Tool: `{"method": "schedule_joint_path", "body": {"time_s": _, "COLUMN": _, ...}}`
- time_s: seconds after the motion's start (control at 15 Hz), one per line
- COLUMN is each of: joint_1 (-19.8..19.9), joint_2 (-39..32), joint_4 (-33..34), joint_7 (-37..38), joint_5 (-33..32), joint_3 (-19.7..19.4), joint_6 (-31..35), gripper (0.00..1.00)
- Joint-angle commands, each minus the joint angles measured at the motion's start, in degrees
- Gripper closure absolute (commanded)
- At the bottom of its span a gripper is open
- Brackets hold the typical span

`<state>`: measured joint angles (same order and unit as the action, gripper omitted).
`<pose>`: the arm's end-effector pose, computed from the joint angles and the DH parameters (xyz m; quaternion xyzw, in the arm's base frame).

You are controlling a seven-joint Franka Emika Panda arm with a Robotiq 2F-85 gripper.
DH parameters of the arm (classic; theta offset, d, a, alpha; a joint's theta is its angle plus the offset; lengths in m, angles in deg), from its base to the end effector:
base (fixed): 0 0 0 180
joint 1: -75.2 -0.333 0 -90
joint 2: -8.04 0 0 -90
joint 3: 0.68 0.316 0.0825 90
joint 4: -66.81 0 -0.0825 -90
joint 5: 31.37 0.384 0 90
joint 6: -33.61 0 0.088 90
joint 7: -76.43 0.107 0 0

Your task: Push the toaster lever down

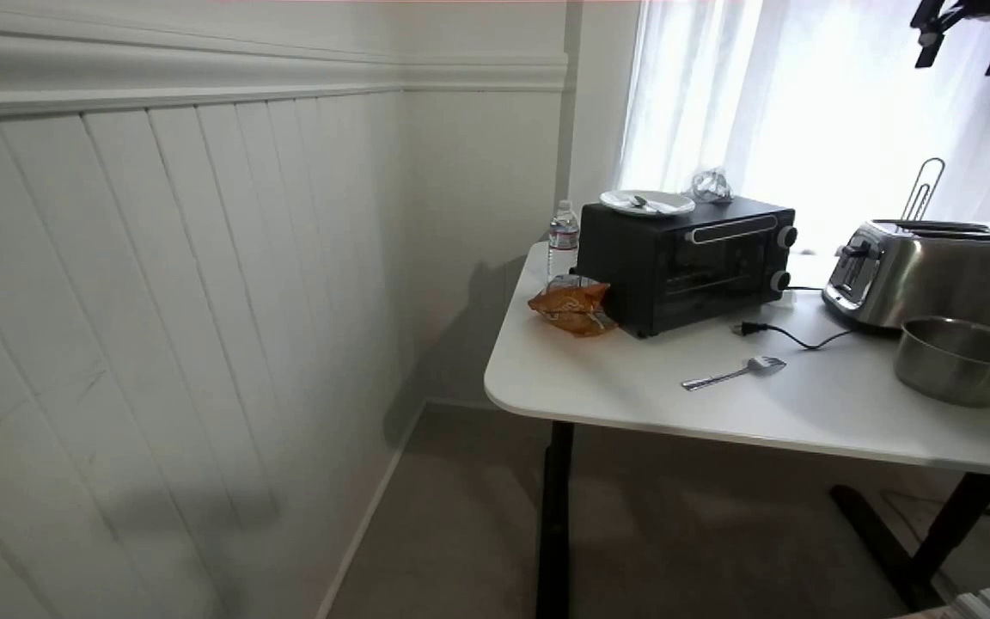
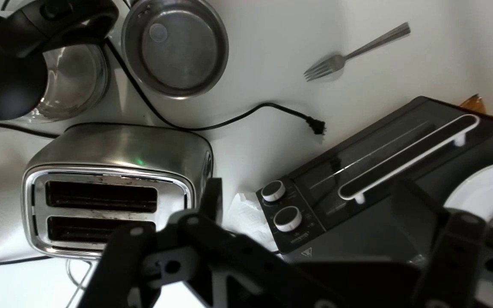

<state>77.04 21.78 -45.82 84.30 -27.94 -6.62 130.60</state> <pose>0.4777 -0.0640 0.5715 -0.9893 0.1385 0.0173 0.0419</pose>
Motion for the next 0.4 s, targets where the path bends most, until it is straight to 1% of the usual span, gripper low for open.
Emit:
{"method": "schedule_joint_path", "body": {"time_s": 0.0, "joint_1": 0.4, "joint_2": 7.2, "joint_4": -4.3, "joint_7": -7.0, "joint_5": 1.7, "joint_3": 0.2, "joint_6": 0.7, "gripper": 0.0}}
{"method": "schedule_joint_path", "body": {"time_s": 0.07, "joint_1": 0.9, "joint_2": 2.8, "joint_4": -0.6, "joint_7": -3.4, "joint_5": 0.6, "joint_3": 0.7, "joint_6": -0.2, "gripper": 0.0}}
{"method": "schedule_joint_path", "body": {"time_s": 0.33, "joint_1": 0.8, "joint_2": 5.9, "joint_4": -2.6, "joint_7": -5.9, "joint_5": 0.6, "joint_3": 0.7, "joint_6": -0.2, "gripper": 0.0}}
